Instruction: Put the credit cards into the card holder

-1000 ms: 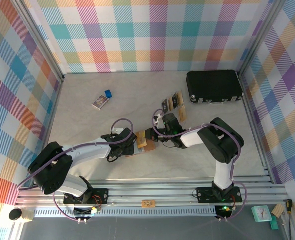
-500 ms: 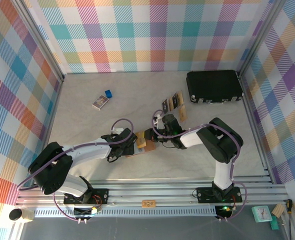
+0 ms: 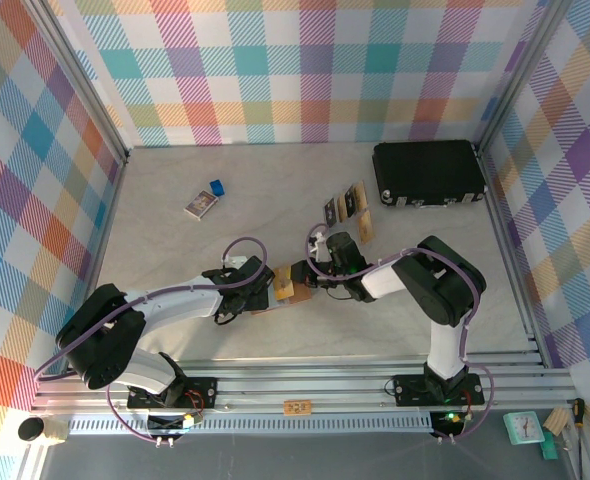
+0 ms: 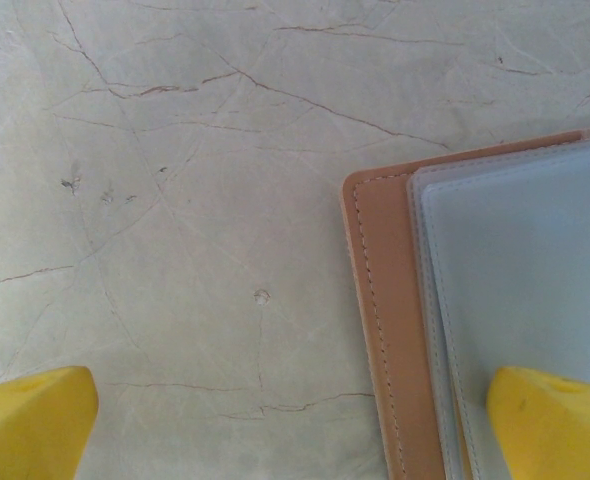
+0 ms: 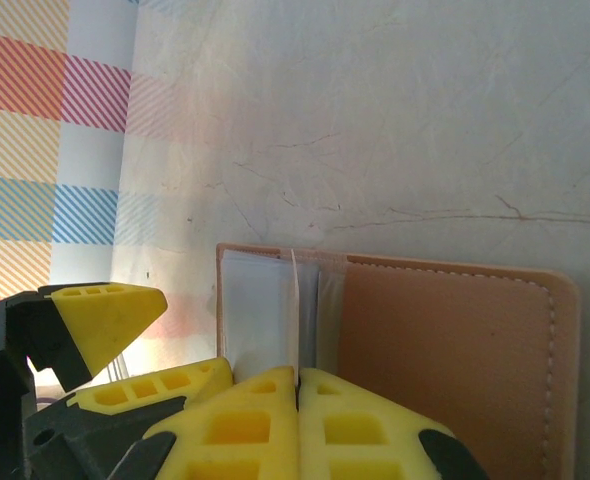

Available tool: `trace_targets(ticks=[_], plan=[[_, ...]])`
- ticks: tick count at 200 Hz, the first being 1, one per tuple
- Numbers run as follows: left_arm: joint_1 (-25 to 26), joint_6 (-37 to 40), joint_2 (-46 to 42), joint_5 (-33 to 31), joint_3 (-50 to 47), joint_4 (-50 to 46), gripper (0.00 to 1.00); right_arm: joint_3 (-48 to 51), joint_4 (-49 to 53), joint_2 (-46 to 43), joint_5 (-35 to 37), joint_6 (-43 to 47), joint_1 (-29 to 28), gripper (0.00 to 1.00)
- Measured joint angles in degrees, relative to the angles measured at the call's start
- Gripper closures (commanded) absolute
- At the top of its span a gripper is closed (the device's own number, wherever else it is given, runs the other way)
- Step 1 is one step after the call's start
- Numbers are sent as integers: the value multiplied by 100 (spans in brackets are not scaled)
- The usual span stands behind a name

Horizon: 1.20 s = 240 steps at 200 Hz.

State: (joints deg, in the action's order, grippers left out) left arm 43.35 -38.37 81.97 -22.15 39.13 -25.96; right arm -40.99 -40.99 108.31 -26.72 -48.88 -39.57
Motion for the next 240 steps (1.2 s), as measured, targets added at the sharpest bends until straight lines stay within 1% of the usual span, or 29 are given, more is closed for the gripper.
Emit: trace_targets(ticks=[240], plan=[[0,0,0,2,-33,63,0,94,-339,264,-129,-20,0,100]])
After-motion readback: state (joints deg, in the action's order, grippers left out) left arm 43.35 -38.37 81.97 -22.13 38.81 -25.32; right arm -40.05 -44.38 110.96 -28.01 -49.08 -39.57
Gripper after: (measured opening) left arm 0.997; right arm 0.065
